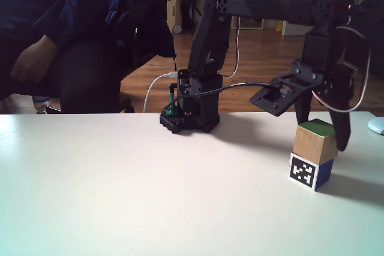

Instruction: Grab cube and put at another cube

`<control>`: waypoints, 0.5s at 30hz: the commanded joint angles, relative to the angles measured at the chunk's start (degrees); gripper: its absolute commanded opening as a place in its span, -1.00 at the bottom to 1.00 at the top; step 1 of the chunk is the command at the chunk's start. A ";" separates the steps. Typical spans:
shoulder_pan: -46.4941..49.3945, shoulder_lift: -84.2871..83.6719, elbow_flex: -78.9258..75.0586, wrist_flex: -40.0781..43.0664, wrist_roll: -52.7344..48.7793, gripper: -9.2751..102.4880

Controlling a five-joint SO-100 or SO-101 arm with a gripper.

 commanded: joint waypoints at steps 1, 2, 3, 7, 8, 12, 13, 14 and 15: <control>0.44 0.26 -3.78 1.49 0.62 -0.10; 0.44 0.35 -4.57 2.20 0.88 -0.09; 0.44 0.35 -5.98 3.43 1.14 -0.09; -0.18 3.78 -11.78 8.88 2.11 -0.09; -0.62 6.86 -11.16 8.88 2.20 -0.10; -2.81 21.71 -6.50 8.88 1.85 -0.15; -3.08 25.75 -4.66 8.88 1.58 -0.15; -3.08 29.79 -2.46 8.88 0.88 -0.15; -2.29 34.10 0.26 8.88 -0.18 -0.15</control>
